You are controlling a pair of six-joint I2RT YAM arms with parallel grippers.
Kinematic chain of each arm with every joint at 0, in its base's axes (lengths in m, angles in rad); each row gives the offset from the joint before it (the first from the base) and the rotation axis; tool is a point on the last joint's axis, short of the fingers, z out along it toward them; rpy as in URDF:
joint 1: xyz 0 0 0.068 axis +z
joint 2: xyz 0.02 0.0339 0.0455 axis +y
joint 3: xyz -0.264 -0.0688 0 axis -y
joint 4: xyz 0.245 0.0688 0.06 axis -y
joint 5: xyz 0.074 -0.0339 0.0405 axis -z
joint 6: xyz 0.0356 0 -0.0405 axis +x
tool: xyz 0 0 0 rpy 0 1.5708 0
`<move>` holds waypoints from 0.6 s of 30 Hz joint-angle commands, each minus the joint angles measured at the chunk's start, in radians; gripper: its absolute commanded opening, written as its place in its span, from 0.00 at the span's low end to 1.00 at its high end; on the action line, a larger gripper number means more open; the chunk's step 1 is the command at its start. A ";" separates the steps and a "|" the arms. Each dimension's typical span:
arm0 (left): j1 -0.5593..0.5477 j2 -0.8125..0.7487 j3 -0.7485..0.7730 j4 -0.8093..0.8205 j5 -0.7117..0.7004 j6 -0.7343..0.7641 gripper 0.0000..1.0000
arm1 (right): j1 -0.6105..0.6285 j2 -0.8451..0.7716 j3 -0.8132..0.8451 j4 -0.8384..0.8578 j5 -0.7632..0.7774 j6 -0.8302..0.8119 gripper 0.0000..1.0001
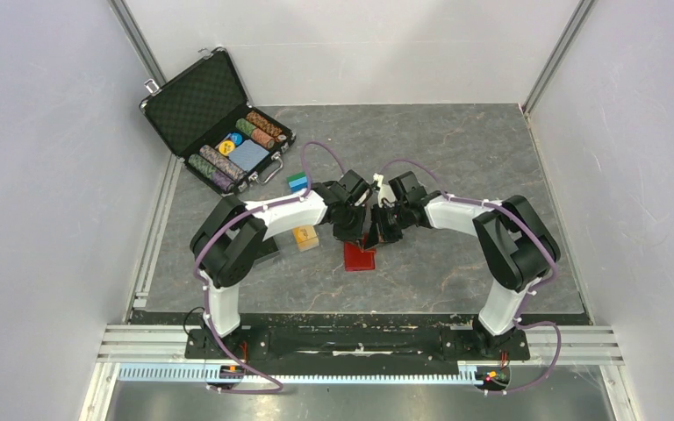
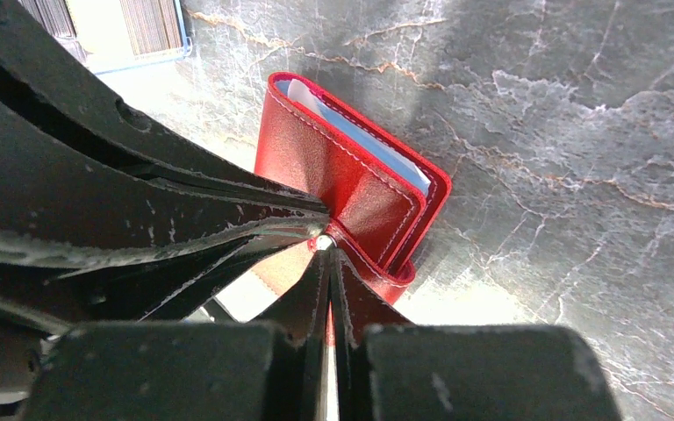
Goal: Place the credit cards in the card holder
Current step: Close the card holder at the center of the board.
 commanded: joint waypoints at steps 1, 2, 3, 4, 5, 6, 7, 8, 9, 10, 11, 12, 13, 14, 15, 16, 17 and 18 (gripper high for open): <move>-0.101 0.055 -0.070 -0.004 -0.062 0.109 0.02 | 0.051 0.116 -0.101 -0.123 0.288 -0.065 0.00; -0.103 0.048 -0.076 0.006 -0.058 0.106 0.02 | 0.051 0.116 -0.112 -0.118 0.287 -0.063 0.00; -0.104 0.035 -0.085 0.021 -0.057 0.101 0.02 | 0.051 0.113 -0.119 -0.111 0.277 -0.065 0.00; -0.102 0.022 -0.092 0.036 -0.059 0.097 0.02 | 0.052 0.104 -0.122 -0.099 0.263 -0.068 0.00; -0.102 0.007 -0.098 0.046 -0.063 0.098 0.02 | 0.052 0.092 -0.127 -0.077 0.241 -0.071 0.00; -0.102 -0.008 -0.098 0.055 -0.070 0.097 0.02 | 0.052 0.071 -0.130 -0.055 0.219 -0.075 0.00; -0.101 -0.027 -0.100 0.062 -0.076 0.095 0.02 | 0.050 0.047 -0.135 -0.035 0.201 -0.071 0.00; -0.100 -0.045 -0.103 0.076 -0.076 0.091 0.02 | 0.048 0.027 -0.138 -0.014 0.179 -0.067 0.00; -0.098 -0.057 -0.106 0.087 -0.073 0.088 0.02 | 0.047 0.003 -0.138 0.008 0.151 -0.064 0.00; -0.096 -0.070 -0.107 0.092 -0.069 0.084 0.02 | 0.045 -0.016 -0.137 0.026 0.136 -0.059 0.00; -0.096 -0.078 -0.108 0.096 -0.065 0.084 0.02 | 0.042 -0.040 -0.136 0.040 0.128 -0.051 0.00; -0.095 -0.087 -0.111 0.098 -0.062 0.083 0.02 | 0.040 -0.061 -0.135 0.058 0.117 -0.046 0.00; -0.094 -0.095 -0.115 0.102 -0.063 0.080 0.02 | 0.038 -0.077 -0.134 0.070 0.108 -0.038 0.00; -0.094 -0.103 -0.122 0.107 -0.060 0.079 0.02 | 0.036 -0.090 -0.134 0.085 0.102 -0.030 0.00; -0.093 -0.114 -0.128 0.111 -0.062 0.078 0.02 | 0.034 -0.100 -0.134 0.096 0.094 -0.023 0.00; -0.094 -0.122 -0.135 0.120 -0.062 0.082 0.02 | 0.033 -0.107 -0.131 0.105 0.084 -0.017 0.00; -0.093 -0.135 -0.143 0.125 -0.062 0.085 0.02 | 0.033 -0.110 -0.131 0.109 0.078 -0.014 0.00; -0.093 -0.144 -0.149 0.136 -0.061 0.084 0.02 | 0.033 -0.114 -0.131 0.117 0.071 -0.011 0.00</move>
